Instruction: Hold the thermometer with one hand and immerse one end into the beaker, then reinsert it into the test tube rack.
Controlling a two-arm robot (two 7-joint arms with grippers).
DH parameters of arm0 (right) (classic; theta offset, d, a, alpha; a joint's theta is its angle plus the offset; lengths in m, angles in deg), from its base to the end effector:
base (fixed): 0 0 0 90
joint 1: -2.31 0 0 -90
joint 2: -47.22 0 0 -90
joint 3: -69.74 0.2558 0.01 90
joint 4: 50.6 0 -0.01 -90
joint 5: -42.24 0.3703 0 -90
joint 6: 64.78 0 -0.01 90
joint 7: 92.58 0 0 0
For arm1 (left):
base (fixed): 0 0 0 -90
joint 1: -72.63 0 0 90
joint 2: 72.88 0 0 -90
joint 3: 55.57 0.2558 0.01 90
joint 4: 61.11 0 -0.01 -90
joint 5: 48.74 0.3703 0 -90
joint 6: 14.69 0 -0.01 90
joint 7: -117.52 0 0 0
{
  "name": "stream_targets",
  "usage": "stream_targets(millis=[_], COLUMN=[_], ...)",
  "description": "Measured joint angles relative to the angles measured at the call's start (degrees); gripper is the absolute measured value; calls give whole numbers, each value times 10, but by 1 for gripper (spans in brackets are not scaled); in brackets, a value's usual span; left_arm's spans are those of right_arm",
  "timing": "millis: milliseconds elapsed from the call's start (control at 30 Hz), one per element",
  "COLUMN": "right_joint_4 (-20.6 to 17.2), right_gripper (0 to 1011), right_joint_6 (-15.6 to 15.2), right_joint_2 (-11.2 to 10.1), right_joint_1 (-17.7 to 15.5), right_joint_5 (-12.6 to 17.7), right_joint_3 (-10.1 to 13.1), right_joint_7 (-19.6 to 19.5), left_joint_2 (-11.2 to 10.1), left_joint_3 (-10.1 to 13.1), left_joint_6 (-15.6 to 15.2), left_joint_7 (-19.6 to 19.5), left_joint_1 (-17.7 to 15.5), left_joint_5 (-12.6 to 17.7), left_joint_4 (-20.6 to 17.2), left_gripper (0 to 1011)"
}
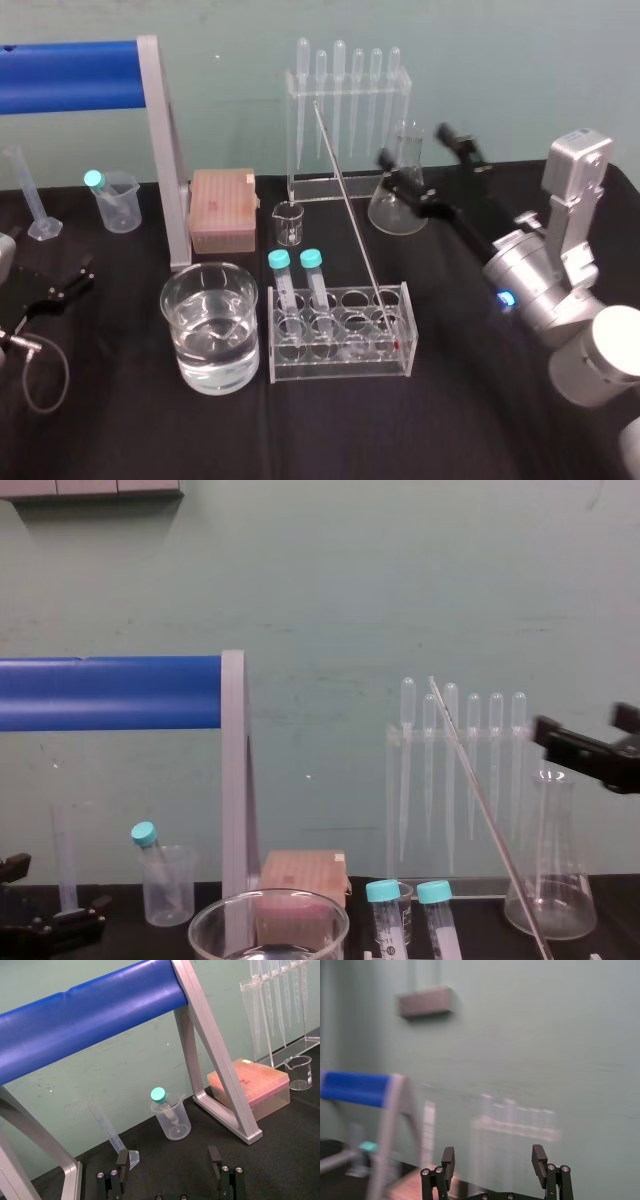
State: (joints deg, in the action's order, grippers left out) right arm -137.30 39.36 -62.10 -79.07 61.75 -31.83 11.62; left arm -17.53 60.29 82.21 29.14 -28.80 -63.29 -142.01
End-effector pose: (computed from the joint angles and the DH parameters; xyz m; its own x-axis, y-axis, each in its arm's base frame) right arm 0.4211 -0.0216 -0.2344 0.3968 -0.9141 0.0836 0.8774 0.4045 0.2581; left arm 0.4106 0.0470 -0.2865 0.2922 0.8803 0.3738 -0.9553 0.2872 0.0704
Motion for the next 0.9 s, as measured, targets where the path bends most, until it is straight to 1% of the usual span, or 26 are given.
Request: stream_targets(millis=[67,100,200,233,333,500,767,900], right_joint_4=[-16,-29,-45,-52,-63,-64,-52,-52], right_gripper=[1004,1004,1004,1004,1004,1004,1004,1004], right_joint_6=[-17,-34,-59,-74,-101,-126,-130,-131], right_joint_2=[-1,-2,-2,-2,-1,7,22,23], right_joint_1=[-12,-23,-39,-48,-65,-87,-99,-100], right_joint_5=[-25,-43,-64,-75,-92,-103,-100,-99], right_joint_3=[9,18,30,36,47,60,72,73], right_joint_7=[-35,-61,-93,-108,-131,-149,-147,-146], left_joint_2=[0,0,0,0,0,0,0,0], left_joint_3=[0,0,0,0,0,0,0,0], left_joint_6=[0,0,0,0,0,0,0,0], left_joint_7=[0,0,0,0,0,0,0,0], left_joint_1=[0,0,0,0,0,0,0,0], left_joint_5=[0,0,0,0,0,0,0,0], left_joint_4=[0,0,0,0,0,0,0,0], left_gripper=[1008,1008,1008,1008,1008,1008,1008,1008])
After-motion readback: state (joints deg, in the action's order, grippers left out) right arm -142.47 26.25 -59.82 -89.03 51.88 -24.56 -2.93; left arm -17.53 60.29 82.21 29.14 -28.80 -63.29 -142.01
